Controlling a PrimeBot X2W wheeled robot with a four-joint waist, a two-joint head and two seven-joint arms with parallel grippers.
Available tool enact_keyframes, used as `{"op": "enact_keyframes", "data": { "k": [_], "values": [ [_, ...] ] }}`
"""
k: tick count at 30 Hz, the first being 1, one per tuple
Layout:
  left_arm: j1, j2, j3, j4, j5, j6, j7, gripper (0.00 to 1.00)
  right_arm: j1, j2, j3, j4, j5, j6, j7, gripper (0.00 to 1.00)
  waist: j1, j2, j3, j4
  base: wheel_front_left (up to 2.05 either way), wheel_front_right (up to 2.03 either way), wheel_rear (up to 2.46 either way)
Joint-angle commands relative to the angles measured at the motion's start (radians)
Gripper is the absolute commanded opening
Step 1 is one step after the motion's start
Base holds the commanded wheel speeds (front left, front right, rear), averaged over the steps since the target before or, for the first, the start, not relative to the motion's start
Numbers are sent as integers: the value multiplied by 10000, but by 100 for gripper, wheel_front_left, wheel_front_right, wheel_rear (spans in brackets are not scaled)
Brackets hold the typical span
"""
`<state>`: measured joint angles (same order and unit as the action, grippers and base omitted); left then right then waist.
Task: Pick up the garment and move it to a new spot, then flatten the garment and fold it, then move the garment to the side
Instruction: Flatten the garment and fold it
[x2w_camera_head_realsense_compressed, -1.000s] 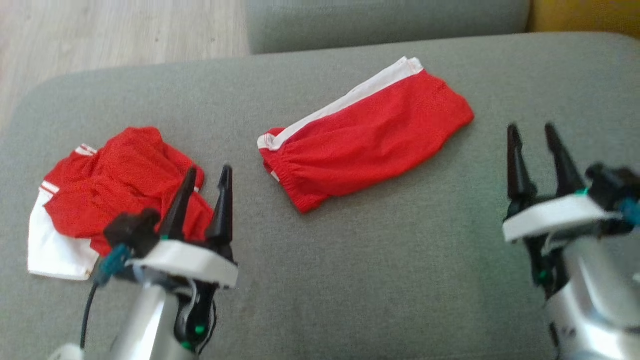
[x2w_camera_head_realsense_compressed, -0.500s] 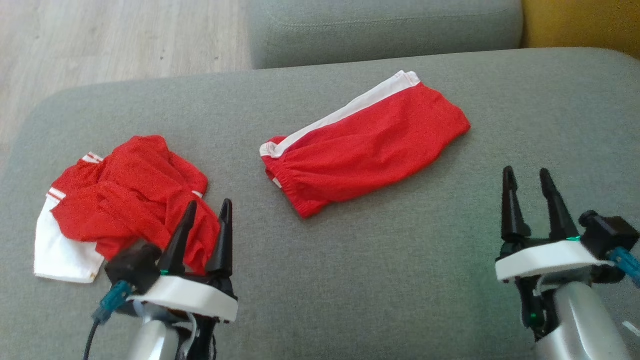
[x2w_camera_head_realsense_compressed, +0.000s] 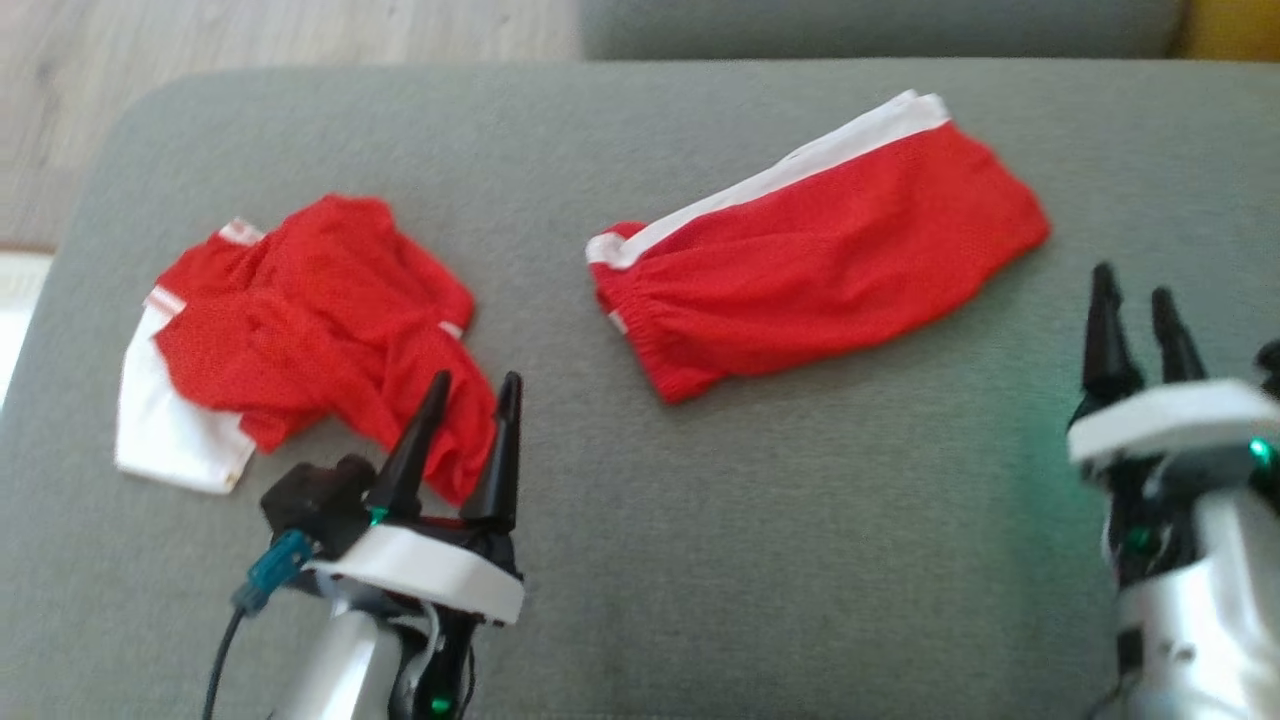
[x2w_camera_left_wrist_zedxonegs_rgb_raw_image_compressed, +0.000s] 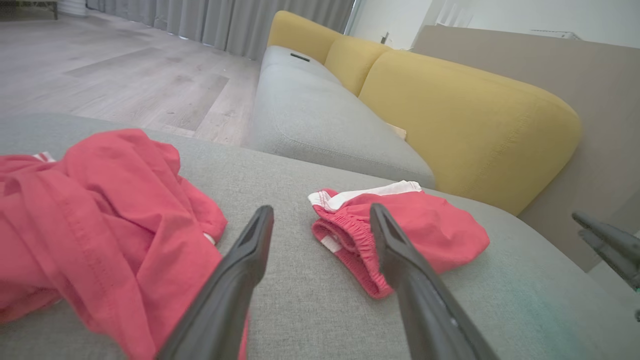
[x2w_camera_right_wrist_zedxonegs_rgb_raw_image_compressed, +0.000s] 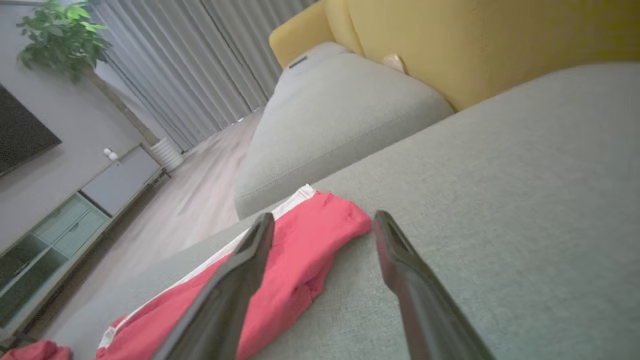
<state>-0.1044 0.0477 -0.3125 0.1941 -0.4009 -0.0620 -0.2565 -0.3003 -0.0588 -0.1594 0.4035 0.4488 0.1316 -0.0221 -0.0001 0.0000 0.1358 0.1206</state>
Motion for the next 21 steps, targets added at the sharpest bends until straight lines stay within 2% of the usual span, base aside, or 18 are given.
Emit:
{"op": "enact_keyframes", "data": {
  "k": [1, 6, 10, 21],
  "values": [
    [-501, 27, 201, -337, -109, 27, -53, 100, -694, 57, -16, -102, 303, -9, 326, 100, 1, 0, 373, 408, 0, 0, 0],
    [-767, 26, -74, -326, -311, 86, -53, 100, -1813, 77, -1143, 1053, 1213, -9, 1753, 100, 1, 0, 790, 963, 0, 0, 0],
    [-980, 26, -257, -348, -466, 111, -53, 100, -2727, 82, -2083, 2187, 1291, -9, 2633, 100, 1, 0, 1103, 1364, 0, 0, 0],
    [-1501, 26, -762, -461, -962, 307, -53, 100, -4392, -331, -3925, 4059, -164, -9, 3557, 100, 1, 0, 1783, 2463, 0, 0, 0]
  ]
}}
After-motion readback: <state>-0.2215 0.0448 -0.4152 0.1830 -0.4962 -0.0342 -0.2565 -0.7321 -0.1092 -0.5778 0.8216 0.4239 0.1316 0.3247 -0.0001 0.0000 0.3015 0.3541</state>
